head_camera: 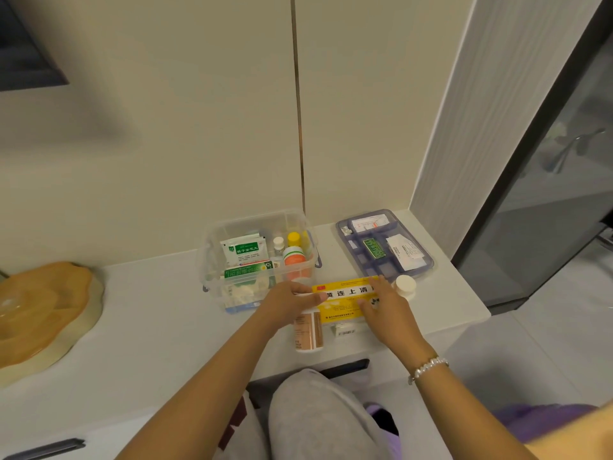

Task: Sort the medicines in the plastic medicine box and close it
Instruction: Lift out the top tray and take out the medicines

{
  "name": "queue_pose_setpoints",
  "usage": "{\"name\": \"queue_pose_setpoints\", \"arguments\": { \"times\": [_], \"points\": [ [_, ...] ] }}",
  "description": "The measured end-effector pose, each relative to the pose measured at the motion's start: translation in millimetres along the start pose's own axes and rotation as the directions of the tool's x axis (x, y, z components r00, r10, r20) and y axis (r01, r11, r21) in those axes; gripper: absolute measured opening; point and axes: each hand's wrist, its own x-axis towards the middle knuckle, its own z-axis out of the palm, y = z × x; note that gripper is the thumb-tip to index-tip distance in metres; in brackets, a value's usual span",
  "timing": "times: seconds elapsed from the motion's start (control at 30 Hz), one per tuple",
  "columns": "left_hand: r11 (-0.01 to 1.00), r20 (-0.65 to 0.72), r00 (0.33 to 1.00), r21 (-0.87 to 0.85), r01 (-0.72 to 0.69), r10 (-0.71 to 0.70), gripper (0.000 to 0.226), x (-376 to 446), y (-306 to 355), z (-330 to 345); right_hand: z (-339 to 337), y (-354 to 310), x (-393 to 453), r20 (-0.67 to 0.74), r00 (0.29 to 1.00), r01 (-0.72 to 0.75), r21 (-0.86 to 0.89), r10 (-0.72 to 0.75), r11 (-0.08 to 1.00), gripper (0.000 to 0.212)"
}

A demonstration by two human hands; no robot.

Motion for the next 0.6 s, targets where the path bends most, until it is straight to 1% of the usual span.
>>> {"name": "queue_pose_setpoints", "arguments": {
  "times": [0.07, 0.13, 0.23, 0.27, 0.33, 0.4, 0.5, 0.6],
  "points": [
    [1.0, -0.007, 1.0, -0.022, -0.006, 0.006, 0.02, -1, -1, 1, 3, 2, -4, -0.011, 0.999, 0.038, -0.003, -0.038, 0.999, 0.041],
    [0.999, -0.007, 1.0, -0.043, -0.02, 0.02, 0.016, -2, -1, 3, 4, 6, -8, -0.041, 0.998, 0.045, 0.004, -0.045, 0.999, 0.038],
    [0.997, -0.001, 0.999, -0.074, -0.039, 0.039, 0.011, -4, -1, 4, 4, 10, -14, -0.099, 0.994, 0.046, 0.065, -0.039, 0.997, 0.033],
    [0.996, -0.001, 0.999, -0.074, -0.042, 0.042, 0.015, -4, -1, 4, 3, 11, -15, -0.111, 0.993, 0.054, 0.083, -0.045, 0.995, 0.033],
    [0.997, -0.013, 0.999, -0.053, -0.048, 0.047, 0.036, -4, 0, 5, 0, 13, -17, -0.125, 0.991, 0.069, 0.109, -0.055, 0.992, 0.031],
    [0.997, -0.067, 0.996, -0.025, -0.068, 0.066, 0.05, -6, 4, 7, -2, 15, -18, -0.126, 0.991, 0.069, 0.143, -0.051, 0.987, 0.03],
    [0.99, -0.146, 0.979, 0.006, -0.141, 0.14, 0.052, -12, 14, 8, -5, 13, -19, -0.1, 0.993, 0.077, 0.216, -0.057, 0.973, 0.026],
    [0.981, -0.166, 0.967, -0.005, -0.195, 0.191, 0.051, -19, 28, 10, -11, 4, -23, -0.035, 0.996, 0.094, 0.352, -0.087, 0.931, 0.025]
  ]
}}
